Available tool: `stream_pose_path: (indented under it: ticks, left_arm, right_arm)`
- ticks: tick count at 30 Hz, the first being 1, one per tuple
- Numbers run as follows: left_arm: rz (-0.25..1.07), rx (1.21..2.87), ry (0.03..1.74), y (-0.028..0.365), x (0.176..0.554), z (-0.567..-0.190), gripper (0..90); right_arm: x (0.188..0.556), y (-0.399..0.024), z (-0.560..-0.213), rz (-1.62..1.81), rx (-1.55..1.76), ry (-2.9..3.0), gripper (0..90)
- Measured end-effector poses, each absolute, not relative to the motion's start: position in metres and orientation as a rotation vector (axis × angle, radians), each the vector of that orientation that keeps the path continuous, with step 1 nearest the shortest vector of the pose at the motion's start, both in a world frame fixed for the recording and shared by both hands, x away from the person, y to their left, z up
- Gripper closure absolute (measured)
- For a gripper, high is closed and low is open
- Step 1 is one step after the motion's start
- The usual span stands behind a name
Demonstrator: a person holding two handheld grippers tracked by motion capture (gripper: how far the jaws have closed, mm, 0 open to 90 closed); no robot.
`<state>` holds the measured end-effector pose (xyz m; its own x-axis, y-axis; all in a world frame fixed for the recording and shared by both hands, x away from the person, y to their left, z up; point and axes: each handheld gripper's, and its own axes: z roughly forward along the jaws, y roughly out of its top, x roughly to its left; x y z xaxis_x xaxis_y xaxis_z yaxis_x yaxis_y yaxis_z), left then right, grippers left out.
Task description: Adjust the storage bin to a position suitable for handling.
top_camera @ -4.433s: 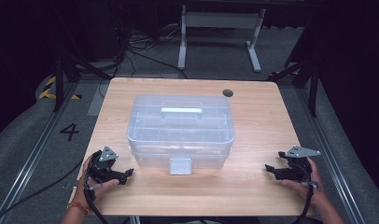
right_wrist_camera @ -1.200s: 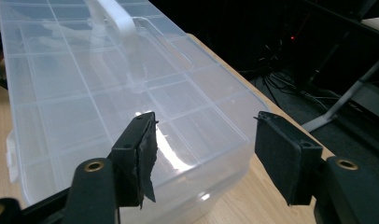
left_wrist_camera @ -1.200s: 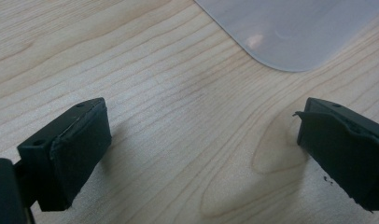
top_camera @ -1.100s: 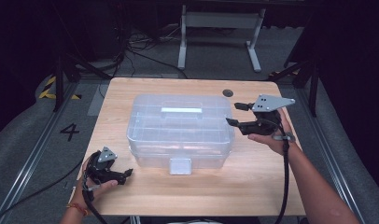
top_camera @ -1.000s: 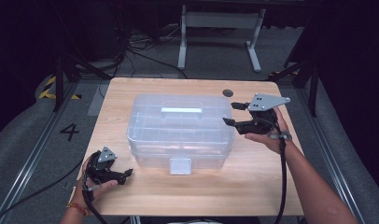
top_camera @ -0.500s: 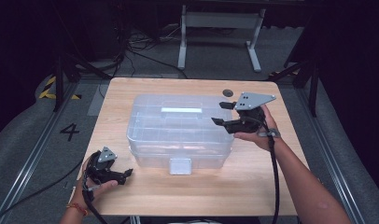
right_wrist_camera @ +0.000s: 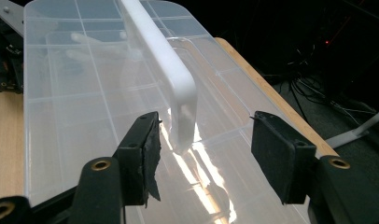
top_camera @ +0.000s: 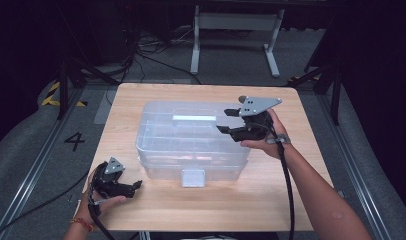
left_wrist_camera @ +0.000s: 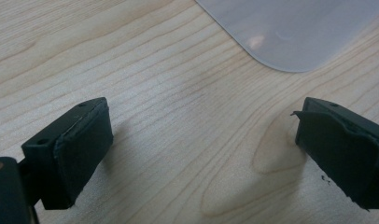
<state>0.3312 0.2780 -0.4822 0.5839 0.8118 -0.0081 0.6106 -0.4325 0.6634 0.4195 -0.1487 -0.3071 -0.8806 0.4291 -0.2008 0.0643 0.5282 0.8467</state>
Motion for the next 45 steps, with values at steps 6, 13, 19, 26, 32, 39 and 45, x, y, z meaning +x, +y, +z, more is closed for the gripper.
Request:
stream_pose_path:
  ticks: [6,13,19,26,32,39,45]
  left_arm:
    - [0.416,2.184,1.130,0.278,0.331,-0.482,4.6]
    - [0.418,2.188,1.130,0.278,0.331,-0.482,4.6]
    - [0.418,2.188,1.130,0.278,0.331,-0.482,4.6]
    - [0.417,2.187,1.129,0.278,0.331,-0.482,4.8]
    - [0.424,2.183,1.128,0.278,0.331,-0.482,5.7]
    - [0.440,2.156,1.148,0.280,0.330,-0.481,12.5]
    - [0.446,2.161,1.148,0.279,0.329,-0.478,21.0]
  right_arm:
    - [0.422,-0.141,-0.309,1.282,0.395,2.402,43.2]
    - [0.424,-0.132,-0.308,1.263,0.375,2.424,47.4]
    - [0.424,-0.125,-0.307,1.246,0.365,2.433,54.6]
    - [0.425,-0.117,-0.305,1.225,0.351,2.434,63.5]
    - [0.425,-0.113,-0.305,1.191,0.339,2.443,73.5]
    - [0.425,-0.110,-0.305,1.164,0.320,2.433,73.9]
    - [0.426,-0.110,-0.303,1.157,0.325,2.427,73.9]
